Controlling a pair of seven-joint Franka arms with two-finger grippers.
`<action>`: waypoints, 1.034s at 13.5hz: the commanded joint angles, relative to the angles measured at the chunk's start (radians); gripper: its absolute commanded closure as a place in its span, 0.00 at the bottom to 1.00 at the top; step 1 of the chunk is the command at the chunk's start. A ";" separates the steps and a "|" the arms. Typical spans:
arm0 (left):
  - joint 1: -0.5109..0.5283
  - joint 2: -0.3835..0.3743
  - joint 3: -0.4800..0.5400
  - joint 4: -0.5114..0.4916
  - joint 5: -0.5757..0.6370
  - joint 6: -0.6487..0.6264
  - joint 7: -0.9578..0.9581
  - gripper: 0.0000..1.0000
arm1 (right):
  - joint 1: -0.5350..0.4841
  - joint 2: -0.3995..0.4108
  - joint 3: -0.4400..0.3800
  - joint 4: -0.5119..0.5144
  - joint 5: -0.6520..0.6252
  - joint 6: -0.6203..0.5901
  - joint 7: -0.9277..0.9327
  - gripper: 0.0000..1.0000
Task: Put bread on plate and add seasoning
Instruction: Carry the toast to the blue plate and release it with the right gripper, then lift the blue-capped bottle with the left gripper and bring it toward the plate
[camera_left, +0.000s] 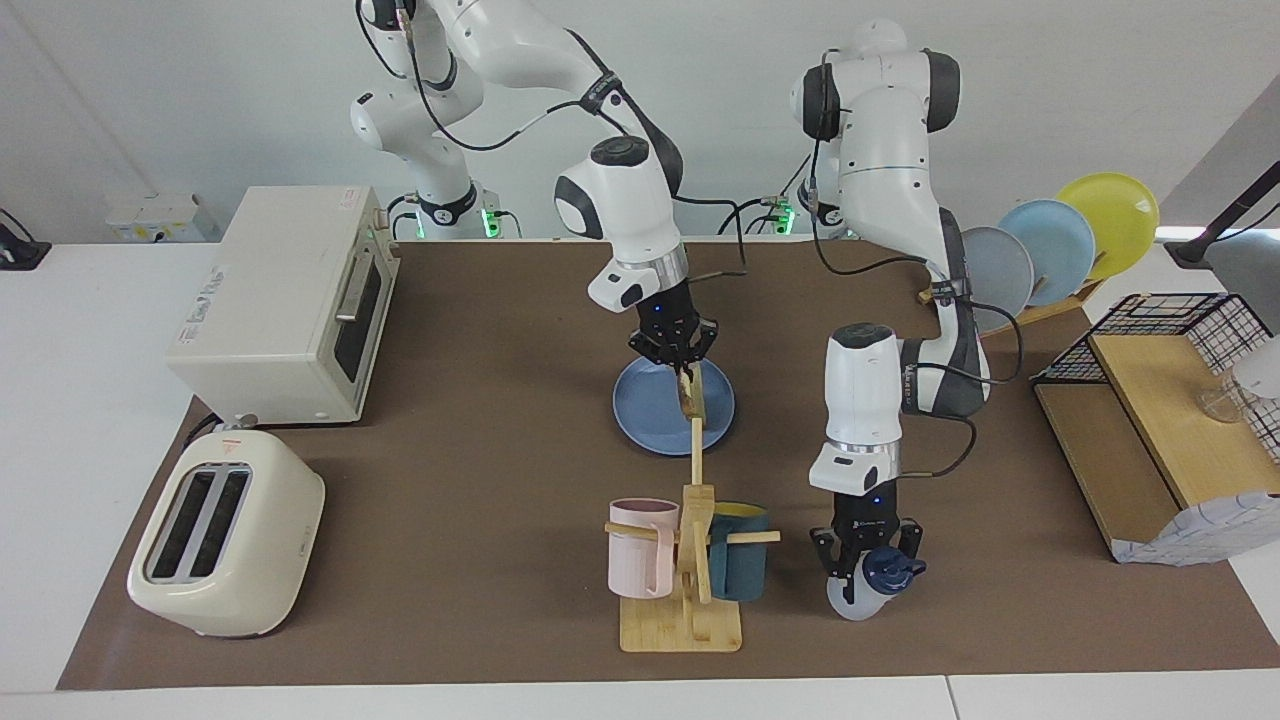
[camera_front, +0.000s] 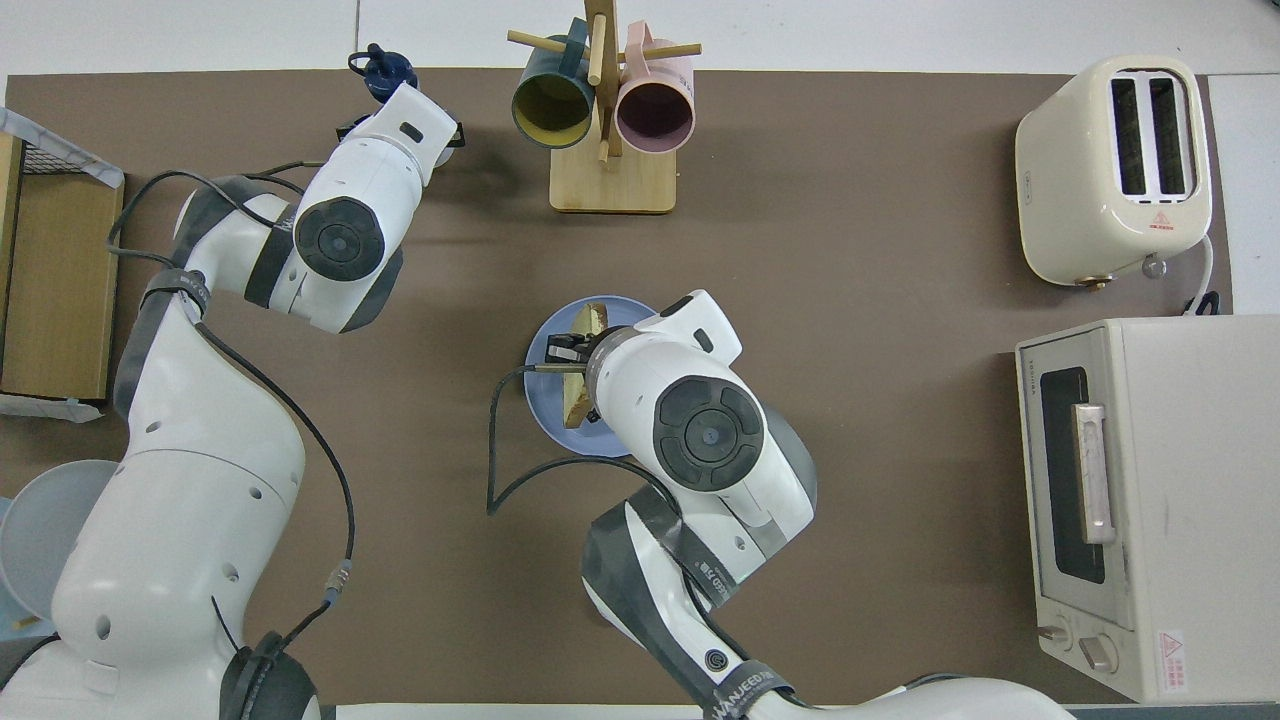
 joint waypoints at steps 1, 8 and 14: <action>0.010 -0.058 -0.020 -0.015 -0.056 -0.071 0.015 1.00 | -0.012 -0.039 0.002 -0.099 0.016 0.034 0.004 1.00; 0.174 -0.179 -0.207 -0.004 -0.100 -0.307 0.302 1.00 | -0.056 -0.070 0.002 -0.226 0.016 0.134 0.013 1.00; 0.256 -0.366 -0.344 -0.032 -0.180 -0.634 0.592 1.00 | -0.058 -0.069 -0.001 -0.216 0.014 0.120 0.006 0.00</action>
